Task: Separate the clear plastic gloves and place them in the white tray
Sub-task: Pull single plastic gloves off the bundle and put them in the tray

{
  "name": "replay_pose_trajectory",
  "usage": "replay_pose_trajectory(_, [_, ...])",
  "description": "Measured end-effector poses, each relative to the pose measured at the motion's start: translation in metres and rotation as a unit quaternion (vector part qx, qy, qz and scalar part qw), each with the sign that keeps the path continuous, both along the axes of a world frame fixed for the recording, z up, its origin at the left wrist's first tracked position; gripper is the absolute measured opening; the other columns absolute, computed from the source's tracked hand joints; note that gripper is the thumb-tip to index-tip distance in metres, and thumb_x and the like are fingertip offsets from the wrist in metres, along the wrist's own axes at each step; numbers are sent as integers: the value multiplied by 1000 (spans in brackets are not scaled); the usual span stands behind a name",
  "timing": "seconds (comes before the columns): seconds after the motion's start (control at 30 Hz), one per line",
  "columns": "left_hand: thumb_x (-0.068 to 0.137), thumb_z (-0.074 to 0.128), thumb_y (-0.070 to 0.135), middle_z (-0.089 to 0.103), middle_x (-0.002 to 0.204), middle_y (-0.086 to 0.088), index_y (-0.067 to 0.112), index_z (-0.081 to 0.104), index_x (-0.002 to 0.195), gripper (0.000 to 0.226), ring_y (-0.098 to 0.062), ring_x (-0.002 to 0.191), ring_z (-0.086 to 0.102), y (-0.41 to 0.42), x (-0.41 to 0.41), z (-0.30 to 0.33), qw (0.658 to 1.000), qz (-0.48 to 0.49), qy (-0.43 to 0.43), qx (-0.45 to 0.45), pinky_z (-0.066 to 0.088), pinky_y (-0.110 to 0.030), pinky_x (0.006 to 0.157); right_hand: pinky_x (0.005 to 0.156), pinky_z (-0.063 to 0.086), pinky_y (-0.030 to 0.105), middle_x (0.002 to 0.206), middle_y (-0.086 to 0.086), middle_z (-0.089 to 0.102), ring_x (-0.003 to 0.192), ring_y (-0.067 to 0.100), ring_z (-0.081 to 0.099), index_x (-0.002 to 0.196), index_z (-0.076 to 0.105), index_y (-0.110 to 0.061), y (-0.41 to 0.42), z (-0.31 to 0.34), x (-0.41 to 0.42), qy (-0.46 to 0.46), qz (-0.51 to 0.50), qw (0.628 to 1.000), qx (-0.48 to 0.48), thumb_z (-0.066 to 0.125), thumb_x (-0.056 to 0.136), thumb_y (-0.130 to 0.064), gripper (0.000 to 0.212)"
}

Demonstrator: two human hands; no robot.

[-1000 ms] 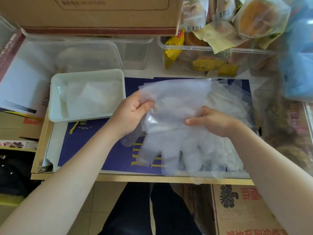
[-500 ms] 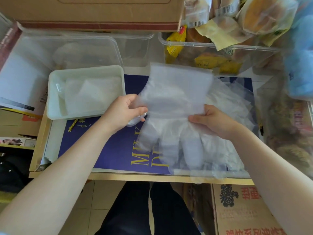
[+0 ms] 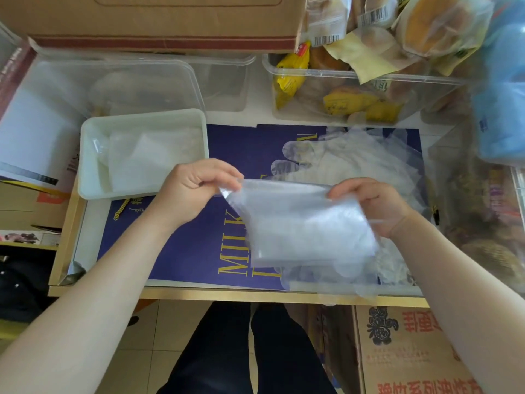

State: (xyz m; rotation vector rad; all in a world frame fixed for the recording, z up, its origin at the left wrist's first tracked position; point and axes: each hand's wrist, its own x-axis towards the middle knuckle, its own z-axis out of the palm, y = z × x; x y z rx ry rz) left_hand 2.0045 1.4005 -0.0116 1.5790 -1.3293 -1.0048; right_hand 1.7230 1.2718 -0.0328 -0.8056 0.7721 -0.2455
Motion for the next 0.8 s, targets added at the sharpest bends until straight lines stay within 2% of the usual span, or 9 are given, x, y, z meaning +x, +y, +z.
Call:
replay_pose_trajectory(0.07, [79, 47, -7, 64, 98, 31, 21, 70, 83, 36, 4, 96, 60, 2, 2, -1, 998, -23, -63, -16, 43, -10, 84, 69, 48, 29, 78, 16, 69, 76, 35, 58, 70, 76, -7, 1, 4, 2, 42, 19, 998, -42, 72, 55, -27, 26])
replay_pose_trajectory(0.17, [71, 40, 3, 65, 99, 28, 19, 74, 77, 38, 7, 101, 57, 5, 6, 1, 991, -78, -105, 25, 40, -8, 89, 60, 42, 20, 73, 7, 67, 71, 23, 54, 66, 73, -11, 6, 10, 10, 184, 52, 958, -213, 63, 86, -22, 25])
replay_pose_trajectory(0.27, [71, 42, 28, 64, 104, 11, 10, 69, 76, 33, 11, 97, 55, 2, -1, 1, 981, -106, -155, 40, 39, -8, 85, 67, 43, 13, 72, -2, 71, 68, 3, 58, 68, 73, -12, 12, 14, 18, 207, 85, 933, -283, 68, 82, -14, 15])
replay_pose_trajectory(0.33, [76, 53, 41, 60, 112, 16, 18, 58, 87, 26, 5, 100, 52, -4, -12, 3, 976, -88, -194, 54, 39, -16, 84, 68, 42, 9, 74, -4, 71, 68, -2, 60, 68, 74, -15, 16, 17, 21, 205, 114, 916, -324, 71, 80, -13, 12])
replay_pose_trajectory(0.47, [79, 72, 32, 60, 110, 20, 27, 52, 123, 48, 4, 100, 50, -19, -32, 8, 965, -145, -186, 116, 36, -12, 81, 71, 42, 11, 76, -7, 70, 69, -1, 62, 72, 74, -12, 21, 26, 30, 156, 136, 884, -419, 74, 76, -9, 6])
replay_pose_trajectory(0.57, [83, 68, 27, 67, 86, 7, 27, 66, 91, 9, -8, 80, 58, -20, -34, 9, 966, -137, -157, 155, 43, -23, 76, 74, 45, 15, 78, -5, 71, 71, 2, 63, 73, 74, -12, 21, 32, 30, 138, 134, 882, -430, 74, 76, -7, 6])
replay_pose_trajectory(0.63, [85, 67, 22, 65, 77, 7, 29, 63, 76, 12, -9, 73, 55, -16, -30, 10, 971, -114, -127, 167, 43, -27, 72, 73, 46, 17, 77, -8, 70, 72, 3, 64, 71, 74, -15, 18, 32, 25, 165, 129, 878, -430, 74, 77, -9, 8])
replay_pose_trajectory(0.73, [85, 66, 21, 64, 75, 6, 26, 63, 75, 12, -8, 69, 53, -11, -24, 14, 964, -113, -161, 181, 42, -24, 67, 70, 46, 25, 80, -7, 69, 77, 12, 63, 74, 69, -17, 17, 27, 20, 255, 163, 832, -465, 72, 80, -21, 7])
replay_pose_trajectory(0.8, [85, 66, 22, 64, 73, 5, 24, 65, 77, 8, -6, 66, 53, -10, -24, 17, 957, -122, -191, 181, 41, -23, 63, 68, 40, 14, 90, -8, 67, 84, 7, 59, 91, 58, -18, 23, 27, 27, 258, 183, 795, -517, 71, 80, -25, 19])
